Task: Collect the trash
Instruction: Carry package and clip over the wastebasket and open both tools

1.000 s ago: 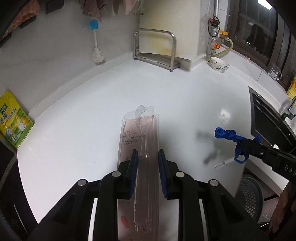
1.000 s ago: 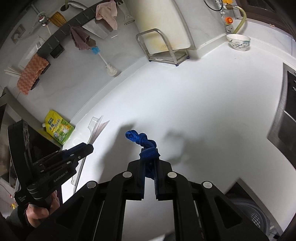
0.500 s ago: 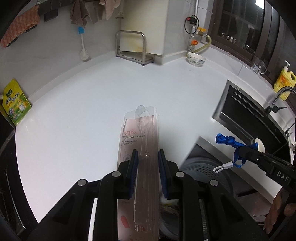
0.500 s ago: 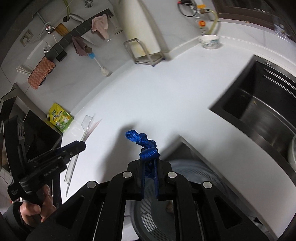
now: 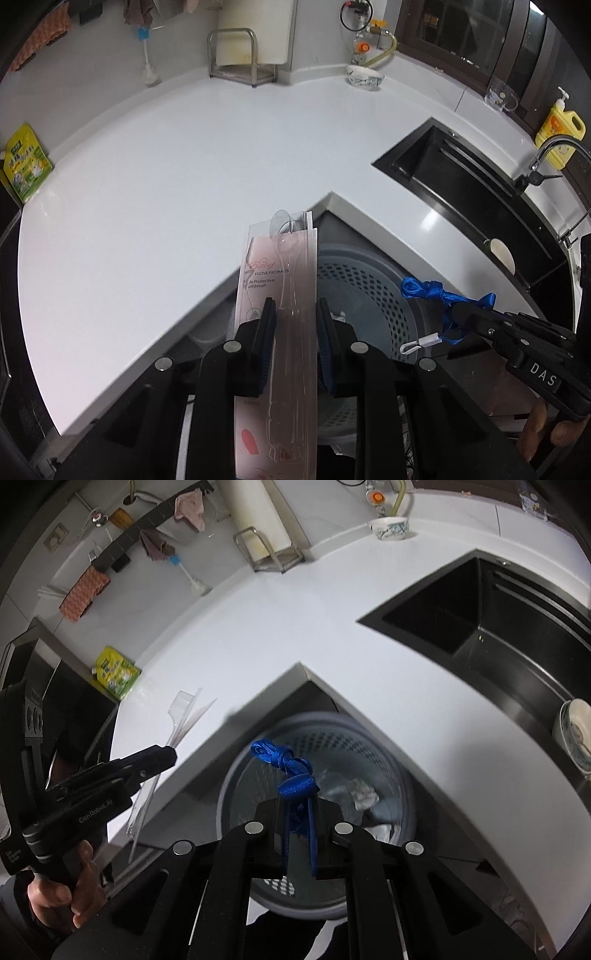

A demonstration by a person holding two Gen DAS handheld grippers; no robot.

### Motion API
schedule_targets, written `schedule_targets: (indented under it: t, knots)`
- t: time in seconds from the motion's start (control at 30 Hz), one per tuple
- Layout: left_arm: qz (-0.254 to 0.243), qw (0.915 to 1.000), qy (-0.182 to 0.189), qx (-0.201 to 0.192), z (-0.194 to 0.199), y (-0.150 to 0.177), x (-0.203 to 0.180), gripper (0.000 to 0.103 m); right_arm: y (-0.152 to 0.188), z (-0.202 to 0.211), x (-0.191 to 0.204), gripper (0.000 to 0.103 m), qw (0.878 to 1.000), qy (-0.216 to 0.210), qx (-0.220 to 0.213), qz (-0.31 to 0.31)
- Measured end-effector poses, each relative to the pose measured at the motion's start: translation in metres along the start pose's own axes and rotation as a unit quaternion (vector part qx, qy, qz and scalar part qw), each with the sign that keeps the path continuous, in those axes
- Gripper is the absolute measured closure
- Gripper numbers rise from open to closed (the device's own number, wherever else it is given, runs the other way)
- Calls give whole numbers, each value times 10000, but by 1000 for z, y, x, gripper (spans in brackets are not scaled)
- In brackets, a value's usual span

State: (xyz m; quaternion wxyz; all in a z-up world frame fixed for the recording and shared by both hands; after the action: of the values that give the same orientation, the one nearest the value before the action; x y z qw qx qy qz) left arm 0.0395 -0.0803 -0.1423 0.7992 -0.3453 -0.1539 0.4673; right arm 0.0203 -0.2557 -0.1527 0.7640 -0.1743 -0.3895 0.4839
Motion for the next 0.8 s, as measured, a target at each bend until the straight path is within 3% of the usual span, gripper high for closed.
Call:
schedule_targets:
  t: [0.5,0.57,0.63,0.8]
  knots:
    - [96,9993,-235,258,-12,29,-8,77,20,-19,-9,93,9992,-130,366,-28]
    - [84,9993,-280,215,-10,29,-7,67,19,-20,-9,88,9992,-156,355,-75]
    - [87,9992,-351,155,-8,28,-6,41,18,-19,-10,68,9995,-105,296,-97]
    - [123,9989,-441,113,-6,26,-2,40,16,-17,-16,68,9995,-77,247,-163]
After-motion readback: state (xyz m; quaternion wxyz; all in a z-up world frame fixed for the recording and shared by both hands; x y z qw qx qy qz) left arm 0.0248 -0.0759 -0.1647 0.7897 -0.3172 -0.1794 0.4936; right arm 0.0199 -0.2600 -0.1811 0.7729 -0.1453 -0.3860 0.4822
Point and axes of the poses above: each gripper's, at about its wrist camera, not at the fingertips, and z roughly against the way its jaws point, x to its left, y to its underside, the point moved 3 cm from there along -z, roughly the way its jaws point, and after that the axes turned 13 degrees about -x, right-handed, at the moved point
